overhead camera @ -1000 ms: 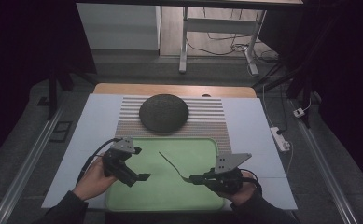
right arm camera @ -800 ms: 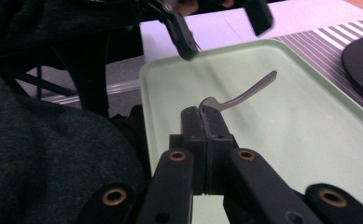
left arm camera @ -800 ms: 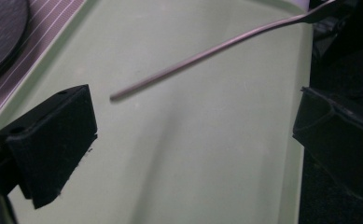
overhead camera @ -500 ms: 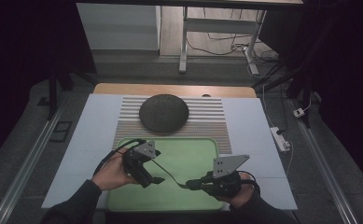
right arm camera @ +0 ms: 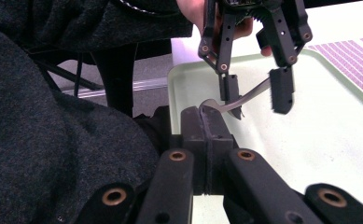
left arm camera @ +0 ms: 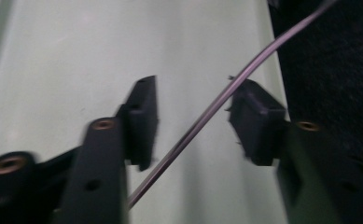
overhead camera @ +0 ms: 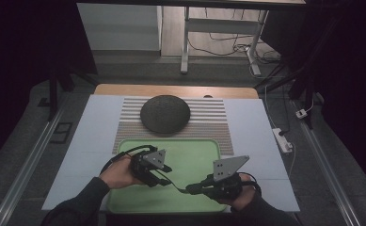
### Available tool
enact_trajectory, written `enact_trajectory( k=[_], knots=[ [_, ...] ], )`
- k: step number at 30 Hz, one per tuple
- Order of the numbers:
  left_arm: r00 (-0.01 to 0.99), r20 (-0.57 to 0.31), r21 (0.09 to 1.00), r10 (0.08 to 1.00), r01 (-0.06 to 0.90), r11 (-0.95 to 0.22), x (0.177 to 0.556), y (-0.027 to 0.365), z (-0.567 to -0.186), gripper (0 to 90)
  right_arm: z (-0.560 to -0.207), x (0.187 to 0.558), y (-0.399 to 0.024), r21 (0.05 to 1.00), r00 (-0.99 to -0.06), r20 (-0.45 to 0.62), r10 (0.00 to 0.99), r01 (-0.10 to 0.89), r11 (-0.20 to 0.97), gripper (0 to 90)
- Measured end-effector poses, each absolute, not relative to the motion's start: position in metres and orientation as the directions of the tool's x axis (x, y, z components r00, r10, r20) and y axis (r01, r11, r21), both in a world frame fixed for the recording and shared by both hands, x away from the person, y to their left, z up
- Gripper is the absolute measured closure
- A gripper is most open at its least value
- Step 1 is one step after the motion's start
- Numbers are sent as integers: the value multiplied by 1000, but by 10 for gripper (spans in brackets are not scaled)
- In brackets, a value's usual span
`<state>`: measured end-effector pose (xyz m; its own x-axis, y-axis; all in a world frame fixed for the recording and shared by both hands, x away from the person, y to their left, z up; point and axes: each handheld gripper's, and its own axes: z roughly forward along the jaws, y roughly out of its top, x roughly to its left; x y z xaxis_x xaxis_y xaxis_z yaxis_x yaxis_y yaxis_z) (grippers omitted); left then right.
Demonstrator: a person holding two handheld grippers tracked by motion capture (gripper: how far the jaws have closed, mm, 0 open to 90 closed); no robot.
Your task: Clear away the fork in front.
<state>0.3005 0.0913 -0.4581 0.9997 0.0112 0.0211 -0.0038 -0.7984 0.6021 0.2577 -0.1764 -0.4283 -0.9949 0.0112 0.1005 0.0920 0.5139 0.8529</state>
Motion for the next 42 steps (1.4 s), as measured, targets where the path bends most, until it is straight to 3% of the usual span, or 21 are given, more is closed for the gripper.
enact_trajectory(
  k=[7,16,22,30,33,34,36,37,42],
  knots=[
    [990,89,578,-107,-139,-804,293,88,-460,718,-430,257,-175,846,-993,114,-18,88,525,900],
    [963,134,526,-234,-269,-807,286,84,-461,801,-432,261,-174,831,-985,158,-65,97,547,899],
    [943,167,492,-288,-333,-804,281,83,-463,848,-434,265,-176,835,-985,165,-45,116,538,865],
    [977,82,506,-199,-213,-836,283,82,-461,863,-433,271,-182,842,-993,106,52,117,526,780],
    [986,66,508,-153,-166,-845,284,85,-459,862,-430,271,-184,850,-993,75,93,112,515,700],
    [989,61,507,-134,-146,-849,285,86,-459,862,-428,271,-186,854,-989,55,134,116,507,631],
    [994,49,505,-99,-110,-856,287,89,-459,862,-427,271,-188,856,-987,50,152,121,503,607],
    [996,43,503,-80,-91,-860,288,91,-459,862,-426,271,-192,855,-981,49,187,138,500,543],
    [997,2,495,74,63,-867,292,102,-460,862,-426,271,-199,847,-958,42,284,185,498,404]
  ],
)
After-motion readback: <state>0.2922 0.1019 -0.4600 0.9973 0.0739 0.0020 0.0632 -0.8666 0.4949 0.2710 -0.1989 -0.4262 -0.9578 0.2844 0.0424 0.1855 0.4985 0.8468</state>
